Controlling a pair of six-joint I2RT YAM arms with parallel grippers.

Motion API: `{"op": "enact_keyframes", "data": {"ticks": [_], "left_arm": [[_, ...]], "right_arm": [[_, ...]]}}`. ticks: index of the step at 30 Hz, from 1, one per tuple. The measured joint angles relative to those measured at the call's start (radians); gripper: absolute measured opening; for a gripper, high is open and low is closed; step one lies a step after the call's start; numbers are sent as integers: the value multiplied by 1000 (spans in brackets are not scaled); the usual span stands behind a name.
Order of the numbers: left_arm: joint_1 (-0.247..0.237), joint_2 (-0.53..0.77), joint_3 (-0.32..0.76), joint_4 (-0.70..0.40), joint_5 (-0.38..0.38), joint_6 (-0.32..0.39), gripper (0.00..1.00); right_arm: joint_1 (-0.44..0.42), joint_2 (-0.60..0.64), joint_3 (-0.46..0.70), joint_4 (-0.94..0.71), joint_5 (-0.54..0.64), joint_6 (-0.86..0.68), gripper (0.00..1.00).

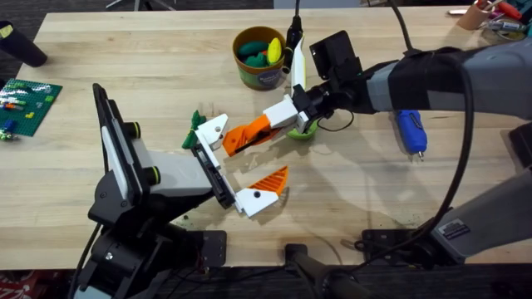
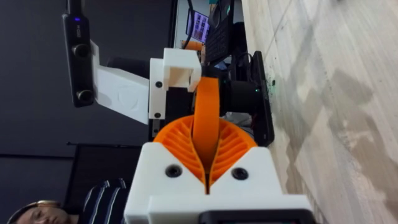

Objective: Pick up the gripper from the table and insert it into the empty holder that is missing its gripper. Then pick up a screw, insert it into the mounting hole, and use the screwdriver to tighten it. Finally, clean up the table by picking up the vegetable and placing it into the bucket.

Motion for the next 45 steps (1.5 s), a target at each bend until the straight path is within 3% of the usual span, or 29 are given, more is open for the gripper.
{"op": "enact_keyframes", "data": {"ticks": [8,18,35,45], "left_arm": [[0,0,0,5,-15,1,986],[0,0,0,6,-42,1,986],[0,0,0,7,-45,1,986],[1,0,0,6,-65,-4,986]], "right_arm": [[-7,2,-1,-9,11,10,19],[-78,2,-1,-12,-26,25,19],[-67,-38,7,-7,-56,99,19],[3,-39,26,-4,-18,140,19]]}}
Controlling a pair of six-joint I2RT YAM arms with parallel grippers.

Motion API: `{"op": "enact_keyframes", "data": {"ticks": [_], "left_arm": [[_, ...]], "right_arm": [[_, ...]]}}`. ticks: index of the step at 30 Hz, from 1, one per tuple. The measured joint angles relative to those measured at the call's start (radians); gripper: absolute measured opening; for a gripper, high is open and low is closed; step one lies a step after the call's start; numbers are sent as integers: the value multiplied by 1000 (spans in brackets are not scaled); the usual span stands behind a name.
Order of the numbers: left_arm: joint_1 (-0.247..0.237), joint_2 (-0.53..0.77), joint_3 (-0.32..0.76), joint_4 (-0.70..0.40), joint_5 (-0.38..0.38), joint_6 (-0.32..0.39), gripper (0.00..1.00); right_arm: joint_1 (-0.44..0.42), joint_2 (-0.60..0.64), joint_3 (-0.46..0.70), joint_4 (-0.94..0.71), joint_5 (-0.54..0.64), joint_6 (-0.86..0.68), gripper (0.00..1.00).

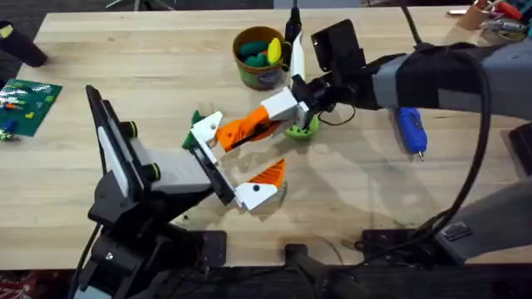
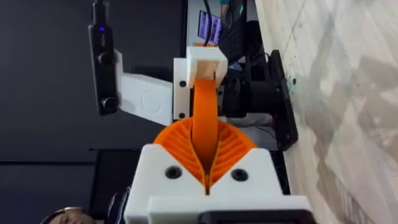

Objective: Pick up the gripper from the table and insert it into the empty holder that is missing its gripper. Then pick up a screw, insert it into the mounting hole, and use the screwdriver to tighten it. Finally, clean up the table by picking up the vegetable and placing it into the bucket.

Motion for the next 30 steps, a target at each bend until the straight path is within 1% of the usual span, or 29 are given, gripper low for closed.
{"op": "enact_keyframes", "data": {"ticks": [5,13,18,22,30], "left_arm": [[1,0,0,0,-7,-1,986],[12,0,0,6,-50,3,986],[19,0,0,1,-57,2,987],[22,0,0,1,-43,2,987],[24,0,0,2,34,2,987]], "right_arm": [[4,-2,5,25,17,28,21],[27,-2,5,201,60,146,21],[38,-2,5,216,84,198,19],[39,0,5,217,85,213,20],[27,4,5,212,72,221,20]]}}
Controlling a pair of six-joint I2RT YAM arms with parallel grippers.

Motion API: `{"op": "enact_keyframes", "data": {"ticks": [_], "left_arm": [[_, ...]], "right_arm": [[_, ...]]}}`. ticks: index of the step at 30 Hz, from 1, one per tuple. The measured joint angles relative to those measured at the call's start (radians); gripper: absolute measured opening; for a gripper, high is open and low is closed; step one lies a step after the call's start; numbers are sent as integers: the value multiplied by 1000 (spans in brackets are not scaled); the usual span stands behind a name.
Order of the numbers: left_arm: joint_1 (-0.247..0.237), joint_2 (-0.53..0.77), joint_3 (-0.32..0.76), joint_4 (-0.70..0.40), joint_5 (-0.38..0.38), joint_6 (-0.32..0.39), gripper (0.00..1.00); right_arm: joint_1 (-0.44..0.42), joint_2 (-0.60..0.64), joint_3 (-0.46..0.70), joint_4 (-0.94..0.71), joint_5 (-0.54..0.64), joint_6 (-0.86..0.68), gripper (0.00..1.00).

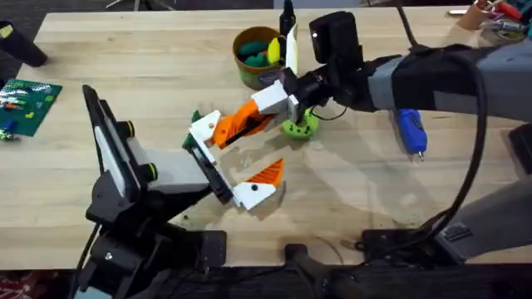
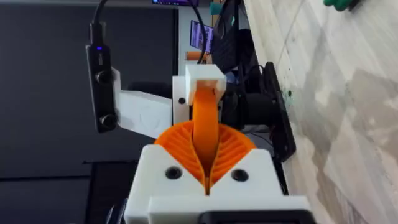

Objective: Pick up the gripper from the table and insert it into the empty holder that is missing its gripper. Then pick up a screw, insert it into the mounting hole, and use the screwdriver to tighten it. Finally, clean up the table by picking up the vegetable and placing it into the bucket.

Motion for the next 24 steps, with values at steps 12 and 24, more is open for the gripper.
{"op": "enact_keyframes", "data": {"ticks": [12,24], "left_arm": [[0,0,0,-3,37,-1,987],[4,0,0,-6,37,-37,987]], "right_arm": [[30,0,0,5,32,0,20],[39,49,17,35,13,-4,19]]}}
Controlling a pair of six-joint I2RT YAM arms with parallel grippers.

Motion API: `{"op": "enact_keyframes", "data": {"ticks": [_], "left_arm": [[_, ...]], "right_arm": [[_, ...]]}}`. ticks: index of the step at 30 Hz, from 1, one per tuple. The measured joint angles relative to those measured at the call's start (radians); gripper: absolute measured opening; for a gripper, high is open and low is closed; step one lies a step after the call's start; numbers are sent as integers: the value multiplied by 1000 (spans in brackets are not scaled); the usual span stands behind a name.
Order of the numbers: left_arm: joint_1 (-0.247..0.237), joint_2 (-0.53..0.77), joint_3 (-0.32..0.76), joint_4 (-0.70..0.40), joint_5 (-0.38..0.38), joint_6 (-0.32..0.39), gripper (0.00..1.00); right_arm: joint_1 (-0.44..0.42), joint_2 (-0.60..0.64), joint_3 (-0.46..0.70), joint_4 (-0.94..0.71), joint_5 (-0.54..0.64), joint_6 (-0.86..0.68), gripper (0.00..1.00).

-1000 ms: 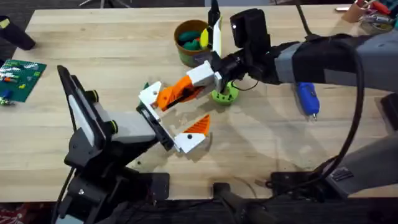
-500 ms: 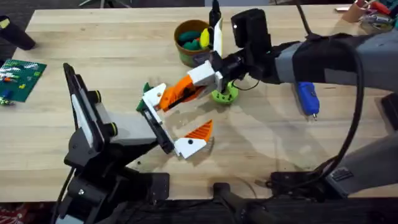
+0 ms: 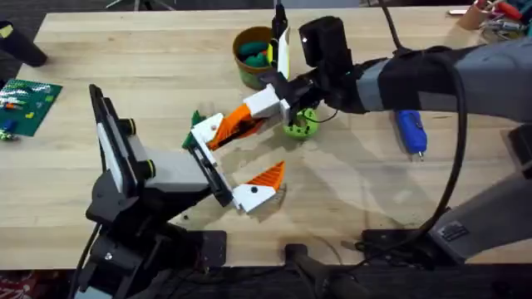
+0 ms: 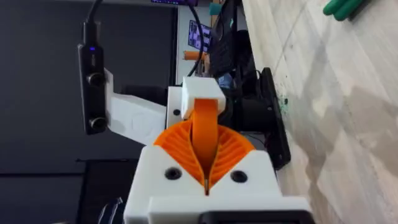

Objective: Pick up the gripper from the table and insert it into the empty holder that is missing its gripper. Then pick up a screw, insert it into the mounting hole, and use the screwdriver to tighten it. Finally, clean up the table by picking up the vegetable and placing it into the bucket.

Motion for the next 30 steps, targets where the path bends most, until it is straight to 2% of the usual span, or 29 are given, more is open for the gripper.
{"op": "enact_keyframes", "data": {"ticks": [17,30], "left_arm": [[2,0,0,1,-13,-4,987],[14,0,0,2,-67,0,987]], "right_arm": [[3,13,9,45,-1,37,21],[23,31,64,26,46,70,21]]}}
